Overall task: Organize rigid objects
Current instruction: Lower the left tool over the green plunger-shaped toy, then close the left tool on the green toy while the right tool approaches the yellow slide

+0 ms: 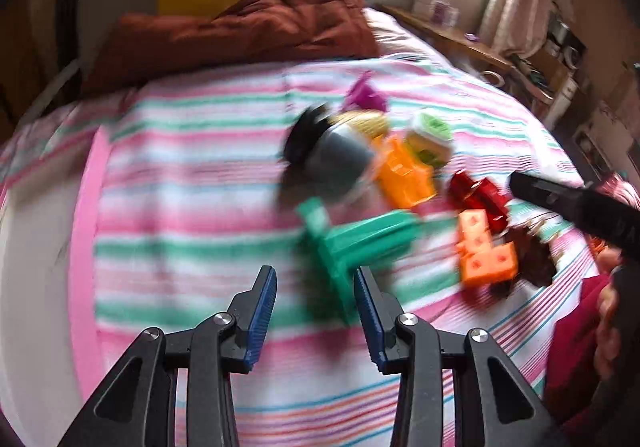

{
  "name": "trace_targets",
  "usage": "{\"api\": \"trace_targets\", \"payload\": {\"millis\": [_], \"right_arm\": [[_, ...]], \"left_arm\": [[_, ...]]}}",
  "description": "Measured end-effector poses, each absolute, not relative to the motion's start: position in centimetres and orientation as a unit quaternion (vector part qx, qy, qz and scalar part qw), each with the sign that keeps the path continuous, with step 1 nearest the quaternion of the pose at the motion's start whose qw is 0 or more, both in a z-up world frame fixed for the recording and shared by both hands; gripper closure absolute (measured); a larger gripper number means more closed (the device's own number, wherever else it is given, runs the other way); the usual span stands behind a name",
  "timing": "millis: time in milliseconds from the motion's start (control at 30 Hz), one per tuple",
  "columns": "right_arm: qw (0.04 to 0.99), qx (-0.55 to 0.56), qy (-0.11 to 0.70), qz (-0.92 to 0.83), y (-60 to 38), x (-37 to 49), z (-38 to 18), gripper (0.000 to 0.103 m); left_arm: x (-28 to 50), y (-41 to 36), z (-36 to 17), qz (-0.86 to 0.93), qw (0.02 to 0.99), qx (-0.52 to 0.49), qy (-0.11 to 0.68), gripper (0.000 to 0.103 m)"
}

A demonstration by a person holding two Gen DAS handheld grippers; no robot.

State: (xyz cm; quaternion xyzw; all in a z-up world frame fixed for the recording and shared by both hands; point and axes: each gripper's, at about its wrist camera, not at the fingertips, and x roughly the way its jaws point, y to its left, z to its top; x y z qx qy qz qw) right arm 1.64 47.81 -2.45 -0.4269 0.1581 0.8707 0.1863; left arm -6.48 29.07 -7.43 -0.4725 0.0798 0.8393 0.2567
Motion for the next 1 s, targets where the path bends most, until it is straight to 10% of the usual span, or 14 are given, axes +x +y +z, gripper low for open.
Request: {"api": "trace_targets", "payload": {"millis": [700, 1000], "right_arm": [[0.115, -0.416, 0.193, 0.881, 46.7, 1.4, -2.3, 0.003], [0.117, -0.417, 0.194, 0.880, 46.7, 1.4, -2.5, 0.003]], "left_arm": [[-1.9, 31.8, -6.2, 0.831, 0.295, -0.460, 0.103, 0.063], [-3.3, 30.8, -7.6, 0.837, 0.295, -0.447, 0.112, 0.093]]}}
